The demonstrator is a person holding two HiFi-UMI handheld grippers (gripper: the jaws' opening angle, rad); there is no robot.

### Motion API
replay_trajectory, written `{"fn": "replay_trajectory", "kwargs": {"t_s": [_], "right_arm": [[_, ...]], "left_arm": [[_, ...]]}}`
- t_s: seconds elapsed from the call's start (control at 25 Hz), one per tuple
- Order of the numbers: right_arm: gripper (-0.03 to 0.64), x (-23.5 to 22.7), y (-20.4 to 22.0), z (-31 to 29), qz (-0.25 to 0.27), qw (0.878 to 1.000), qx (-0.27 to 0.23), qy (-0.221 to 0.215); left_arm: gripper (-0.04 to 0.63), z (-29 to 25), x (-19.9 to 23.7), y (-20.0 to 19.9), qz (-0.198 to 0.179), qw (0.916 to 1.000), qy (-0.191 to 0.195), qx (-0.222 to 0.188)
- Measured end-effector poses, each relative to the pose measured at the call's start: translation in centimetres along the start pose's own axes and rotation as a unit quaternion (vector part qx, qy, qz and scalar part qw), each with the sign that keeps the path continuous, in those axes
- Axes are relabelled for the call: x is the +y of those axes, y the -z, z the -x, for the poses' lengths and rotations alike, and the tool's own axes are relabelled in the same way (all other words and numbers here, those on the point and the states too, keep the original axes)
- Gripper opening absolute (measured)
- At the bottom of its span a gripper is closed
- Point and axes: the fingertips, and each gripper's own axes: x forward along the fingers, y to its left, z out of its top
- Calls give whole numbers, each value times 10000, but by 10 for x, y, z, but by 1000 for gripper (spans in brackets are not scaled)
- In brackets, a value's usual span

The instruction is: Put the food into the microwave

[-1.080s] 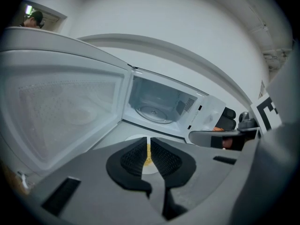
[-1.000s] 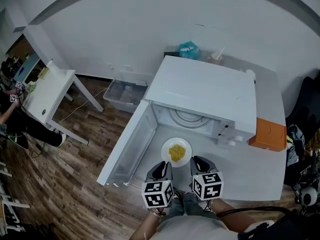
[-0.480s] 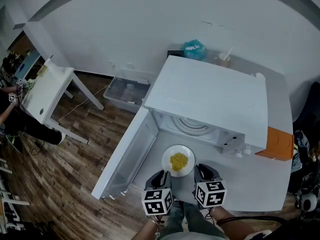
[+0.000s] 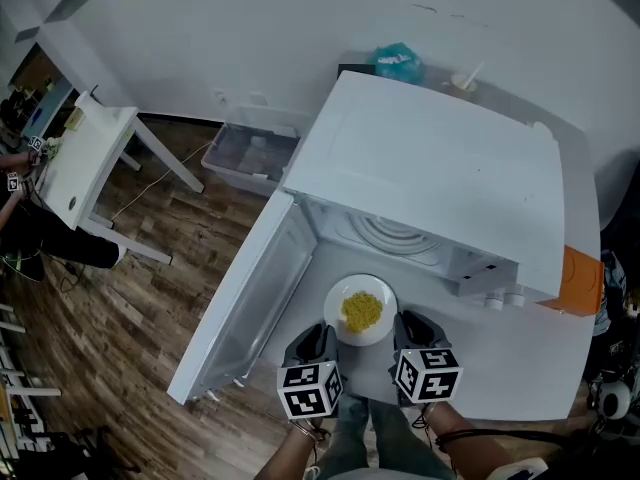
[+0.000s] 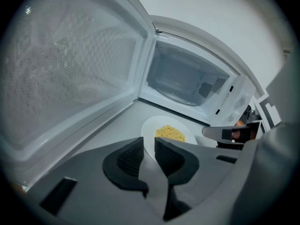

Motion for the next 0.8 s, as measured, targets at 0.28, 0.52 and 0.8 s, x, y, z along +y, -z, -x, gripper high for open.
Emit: {"fn": "replay_trajectory", "kwargs": {"t_s": [0.28,0.52,0.8], "right_arm": [[35,-7,8,-12,-101,9999,132,10],[35,-9,10,-19,-128,9997,198,-9],[35,-8,13,-24,-216,9994,280,-36]], "left_arm": [[71,-12,8,3,140,9998,-87,58],[71,-18,10,6,252,9996,-89,125],[71,-22,12,6,335,9992,-47,192]]}}
